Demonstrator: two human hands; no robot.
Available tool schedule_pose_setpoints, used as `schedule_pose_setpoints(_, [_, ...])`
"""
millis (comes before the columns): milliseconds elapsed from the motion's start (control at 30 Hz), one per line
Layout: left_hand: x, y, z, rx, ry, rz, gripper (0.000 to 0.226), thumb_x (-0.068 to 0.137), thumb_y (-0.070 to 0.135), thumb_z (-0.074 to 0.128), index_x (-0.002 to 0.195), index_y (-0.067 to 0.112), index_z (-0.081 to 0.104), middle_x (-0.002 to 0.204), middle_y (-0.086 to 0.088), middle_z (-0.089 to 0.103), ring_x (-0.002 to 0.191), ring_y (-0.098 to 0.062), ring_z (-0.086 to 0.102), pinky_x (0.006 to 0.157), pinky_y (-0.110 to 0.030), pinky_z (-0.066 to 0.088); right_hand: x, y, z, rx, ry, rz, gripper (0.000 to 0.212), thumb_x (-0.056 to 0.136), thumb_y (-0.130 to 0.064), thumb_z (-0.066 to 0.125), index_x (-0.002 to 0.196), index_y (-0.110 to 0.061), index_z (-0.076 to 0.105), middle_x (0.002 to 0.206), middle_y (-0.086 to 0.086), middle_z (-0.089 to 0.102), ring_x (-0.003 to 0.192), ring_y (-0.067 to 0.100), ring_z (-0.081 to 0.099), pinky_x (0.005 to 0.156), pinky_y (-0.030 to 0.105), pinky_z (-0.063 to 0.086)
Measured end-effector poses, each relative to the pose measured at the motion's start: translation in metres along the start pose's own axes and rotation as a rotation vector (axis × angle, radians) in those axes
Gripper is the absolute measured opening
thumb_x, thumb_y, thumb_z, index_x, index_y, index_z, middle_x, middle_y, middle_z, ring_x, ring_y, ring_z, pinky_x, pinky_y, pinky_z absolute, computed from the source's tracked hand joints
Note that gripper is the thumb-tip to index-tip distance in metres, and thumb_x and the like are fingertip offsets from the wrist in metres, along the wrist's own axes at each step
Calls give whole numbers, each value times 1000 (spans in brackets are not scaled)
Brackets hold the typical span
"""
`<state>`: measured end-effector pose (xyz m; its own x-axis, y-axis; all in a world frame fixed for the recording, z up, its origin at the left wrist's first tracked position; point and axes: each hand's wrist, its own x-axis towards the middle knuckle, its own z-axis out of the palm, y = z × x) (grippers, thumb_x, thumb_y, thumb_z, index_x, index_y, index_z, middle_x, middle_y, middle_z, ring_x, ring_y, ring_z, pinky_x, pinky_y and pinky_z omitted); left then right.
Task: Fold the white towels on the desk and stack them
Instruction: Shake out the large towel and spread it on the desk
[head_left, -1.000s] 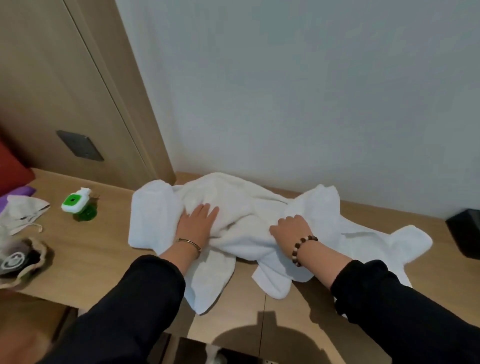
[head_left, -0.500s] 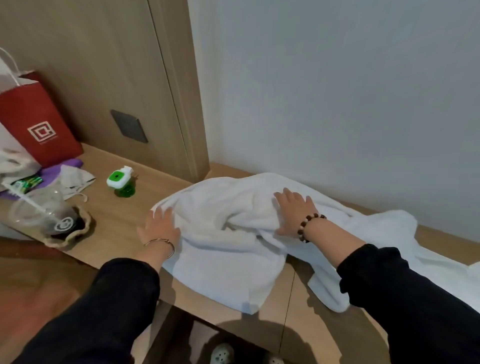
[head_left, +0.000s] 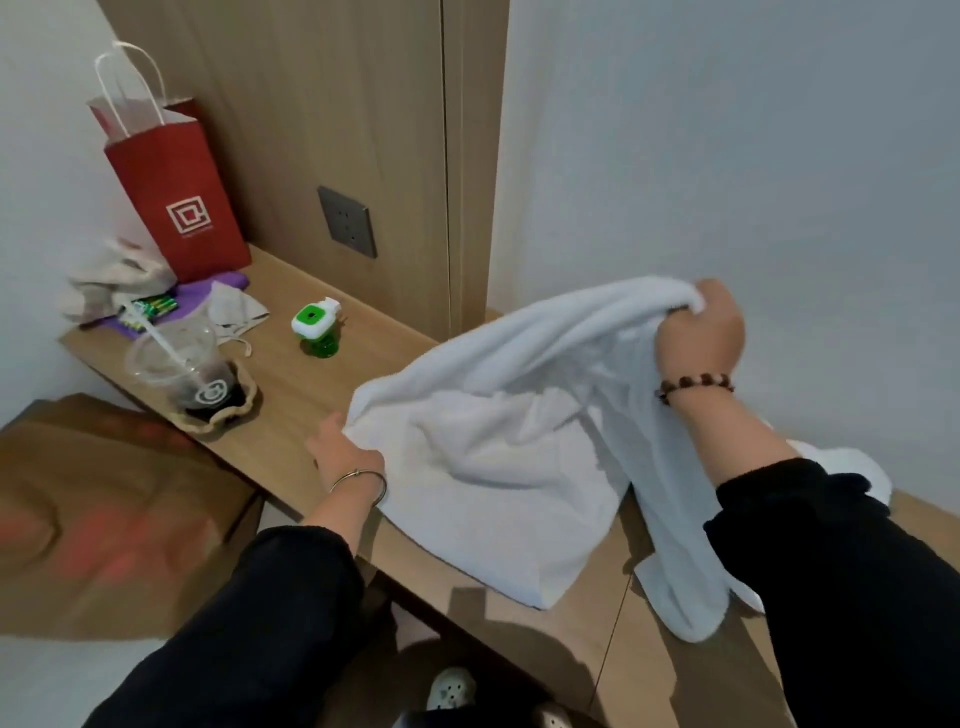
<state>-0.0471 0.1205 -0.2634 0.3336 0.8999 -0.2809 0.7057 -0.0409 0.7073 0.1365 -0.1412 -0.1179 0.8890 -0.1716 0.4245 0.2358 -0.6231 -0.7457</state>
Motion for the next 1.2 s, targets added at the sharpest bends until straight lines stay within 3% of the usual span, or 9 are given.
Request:
schedule_pose_setpoints(133, [6,-6,-4,-58,-33,-134,53,80,1,61,128,10,41,135,-17,39,111,-38,51,90,-41,44,15,-4,-13,265,203,54,19,78,-4,36,88,-12,51,77,-3,52,74,17,46,59,18,32])
schedule_pose_setpoints(367, [-12,-1,17,31,-280,-89,42,91,13,49,133,6,47,131,-16,53,116,-34,51,91,-35,40,-56,51,25,-931,-951,-529,28,84,-23,58,111,-17,57,117,11,46,109,30,44,87,35,35])
schedule_pose_setpoints(467, [-16,-1,18,46,-225,1,51,89,7,51,139,11,40,137,-15,45,122,-34,46,97,-38,40,-93,60,34,-974,-1260,-513,34,89,-15,44,119,-20,58,121,5,55,107,26,51,94,34,38])
schedule_pose_setpoints(600, [-15,7,17,273,-29,414,55,86,3,48,140,14,41,143,-11,39,131,-29,33,106,-35,28,-112,62,36,-1025,-1732,-417,17,89,-11,49,76,-10,59,73,3,52,67,22,52,67,30,44])
schedule_pose_setpoints(700, [-18,16,29,374,-153,625,55,86,-1,42,137,17,47,145,-5,43,135,-28,31,109,-34,27,-105,46,34,-1075,-1927,-341,24,93,-25,53,106,-10,66,68,-4,49,57,11,43,54,17,36])
schedule_pose_setpoints(800, [-29,23,47,303,-533,408,35,96,10,38,122,12,62,133,-10,55,123,-28,48,100,-30,36,-94,45,36,-575,-1638,-27,28,86,-36,57,92,-12,69,79,-1,70,75,20,65,58,23,46])
schedule_pose_setpoints(900, [-30,32,58,281,-617,172,38,98,32,38,101,7,65,118,-14,60,110,-32,54,92,-33,39,-95,66,36,-632,-995,-184,46,85,-45,59,121,-19,50,124,5,52,108,26,53,81,33,42])
schedule_pose_setpoints(1033, [-26,37,70,427,-622,208,36,90,32,57,109,2,61,115,-16,61,107,-32,57,87,-33,43,-114,91,35,-841,-996,-153,93,78,-52,66,146,-29,8,148,7,20,129,29,30,93,47,38])
schedule_pose_setpoints(1200, [-30,37,79,488,-681,185,63,78,22,72,131,6,42,132,-12,49,119,-31,50,98,-36,42,-119,86,46,-861,-1000,-303,43,81,-19,60,119,-19,41,105,2,54,98,25,54,76,35,37])
